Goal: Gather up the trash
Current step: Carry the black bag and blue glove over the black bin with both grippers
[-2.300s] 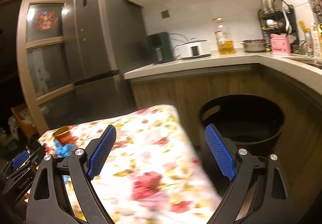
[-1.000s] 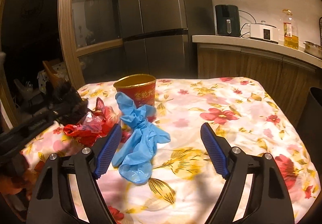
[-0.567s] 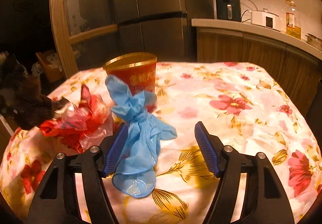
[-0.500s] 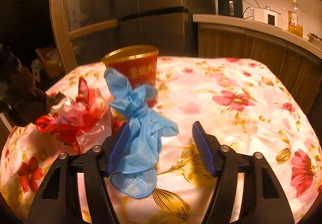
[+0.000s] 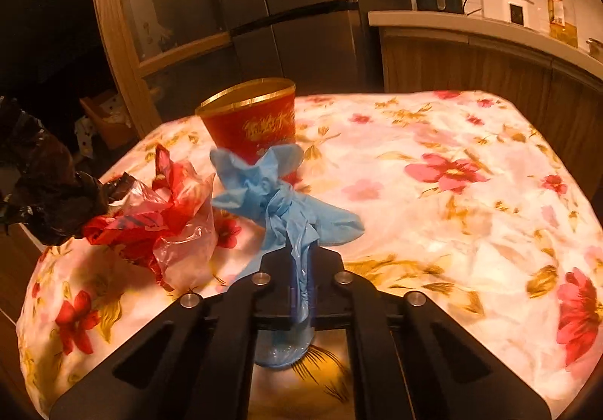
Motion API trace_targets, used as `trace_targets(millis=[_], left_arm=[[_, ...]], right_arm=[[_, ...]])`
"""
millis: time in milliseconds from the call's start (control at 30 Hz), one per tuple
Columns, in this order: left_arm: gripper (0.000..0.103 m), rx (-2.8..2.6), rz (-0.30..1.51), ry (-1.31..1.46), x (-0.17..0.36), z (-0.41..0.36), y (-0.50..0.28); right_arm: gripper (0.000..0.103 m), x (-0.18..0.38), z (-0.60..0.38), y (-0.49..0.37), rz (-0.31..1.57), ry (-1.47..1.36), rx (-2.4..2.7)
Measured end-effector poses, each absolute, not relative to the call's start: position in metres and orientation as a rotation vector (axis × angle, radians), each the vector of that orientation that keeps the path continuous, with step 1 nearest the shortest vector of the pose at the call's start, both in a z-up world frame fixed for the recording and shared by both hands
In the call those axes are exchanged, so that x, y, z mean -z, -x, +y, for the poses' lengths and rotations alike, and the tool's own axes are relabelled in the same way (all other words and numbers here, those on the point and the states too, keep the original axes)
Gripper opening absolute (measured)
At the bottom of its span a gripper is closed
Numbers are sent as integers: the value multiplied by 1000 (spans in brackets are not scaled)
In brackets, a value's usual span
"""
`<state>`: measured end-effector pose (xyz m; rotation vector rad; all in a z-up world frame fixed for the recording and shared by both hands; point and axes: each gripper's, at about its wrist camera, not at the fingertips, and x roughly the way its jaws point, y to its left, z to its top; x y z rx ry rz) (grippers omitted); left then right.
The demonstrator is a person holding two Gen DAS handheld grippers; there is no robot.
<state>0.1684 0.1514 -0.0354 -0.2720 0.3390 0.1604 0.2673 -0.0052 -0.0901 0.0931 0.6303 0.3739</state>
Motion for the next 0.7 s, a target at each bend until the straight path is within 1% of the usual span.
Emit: trace_targets(millis=[333, 700], left_arm=[[8, -95, 325, 244, 27, 122, -164], [8, 18, 311, 189, 13, 58, -161]], right_arm=[[4, 55, -58, -230, 507, -136, -321], [3, 28, -123, -203, 422, -171, -236]])
